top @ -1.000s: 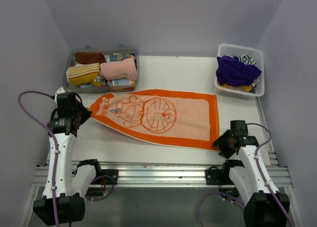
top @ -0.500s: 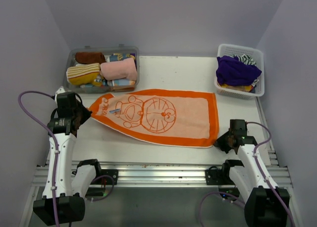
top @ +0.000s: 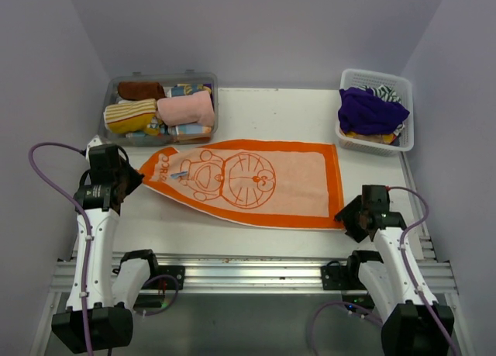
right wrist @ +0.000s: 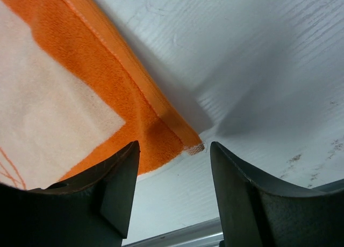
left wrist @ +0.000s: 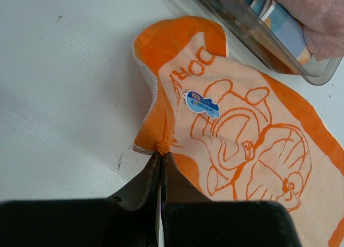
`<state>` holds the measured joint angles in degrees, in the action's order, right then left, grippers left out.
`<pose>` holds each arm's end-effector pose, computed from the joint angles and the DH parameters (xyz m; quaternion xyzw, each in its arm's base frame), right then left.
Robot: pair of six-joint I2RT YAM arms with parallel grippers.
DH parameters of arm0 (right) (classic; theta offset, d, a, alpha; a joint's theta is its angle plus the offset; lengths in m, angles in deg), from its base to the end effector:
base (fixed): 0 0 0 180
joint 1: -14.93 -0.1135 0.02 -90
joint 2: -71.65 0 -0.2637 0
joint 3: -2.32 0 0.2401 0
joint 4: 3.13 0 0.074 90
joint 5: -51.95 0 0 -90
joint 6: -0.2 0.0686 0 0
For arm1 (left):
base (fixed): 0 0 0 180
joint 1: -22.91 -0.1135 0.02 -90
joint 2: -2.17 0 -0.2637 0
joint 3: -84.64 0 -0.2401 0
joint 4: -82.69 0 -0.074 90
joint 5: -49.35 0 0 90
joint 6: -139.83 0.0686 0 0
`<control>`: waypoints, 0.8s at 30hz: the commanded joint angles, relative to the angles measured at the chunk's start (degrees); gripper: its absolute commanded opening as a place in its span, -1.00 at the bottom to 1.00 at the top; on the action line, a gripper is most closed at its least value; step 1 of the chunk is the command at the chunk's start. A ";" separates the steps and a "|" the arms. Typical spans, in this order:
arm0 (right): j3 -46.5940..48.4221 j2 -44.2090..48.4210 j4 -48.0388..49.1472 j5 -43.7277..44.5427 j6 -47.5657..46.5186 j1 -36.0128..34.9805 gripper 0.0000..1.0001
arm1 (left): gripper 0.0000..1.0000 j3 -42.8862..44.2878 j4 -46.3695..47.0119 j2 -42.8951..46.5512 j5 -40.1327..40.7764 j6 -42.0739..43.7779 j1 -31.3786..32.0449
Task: Roll the towels
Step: Flatten the towel
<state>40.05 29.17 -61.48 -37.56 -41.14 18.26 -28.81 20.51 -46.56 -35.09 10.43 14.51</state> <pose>0.1291 -0.0081 0.1445 0.4272 0.8737 0.0858 0.2162 0.1735 0.0323 0.2857 -0.3902 0.8341 -0.0604 0.3852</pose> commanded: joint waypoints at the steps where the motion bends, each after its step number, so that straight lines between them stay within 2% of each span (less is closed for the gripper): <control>1: 0.90 -2.78 0.63 -0.31 -3.22 -0.17 0.18 | -1.00 1.98 0.59 0.13 0.06 0.46 -0.30; 9: -0.41 -7.53 5.73 -0.32 -1.03 -2.10 0.00 | -1.00 1.54 0.68 0.30 -0.29 0.37 -0.30; 12: -0.68 -8.41 7.31 0.21 0.46 -2.72 -0.47 | -1.00 1.54 0.86 0.30 -0.29 0.29 -0.30; 13: -0.16 -6.93 6.53 0.56 0.64 -2.80 -0.85 | -1.00 1.54 0.86 0.04 -0.64 0.37 -0.30; 14: 1.33 -5.61 5.92 1.96 0.73 -2.81 -1.00 | -1.00 1.89 0.94 -0.05 -0.81 0.37 -0.30; 19: 10.81 -0.42 -0.67 6.98 -0.32 -2.81 -1.00 | -1.00 4.34 0.86 -1.10 -2.74 1.34 -0.30; 20: 19.80 -0.85 -2.34 7.15 -1.54 -2.81 -1.00 | -1.00 9.31 0.42 -2.32 -3.97 2.30 -0.30; 21: 19.89 -0.85 -3.05 7.15 -1.55 -2.81 -1.00 | -1.00 9.36 0.07 -2.60 -4.33 2.31 -0.30; 24: 30.67 -1.38 -5.24 9.08 -3.22 -2.81 -1.00 | -1.00 17.16 -0.63 -3.82 -5.30 3.45 -0.30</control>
<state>60.75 27.38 -64.82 -32.64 -42.32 15.57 -20.05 18.26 -50.30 -38.63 11.50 14.53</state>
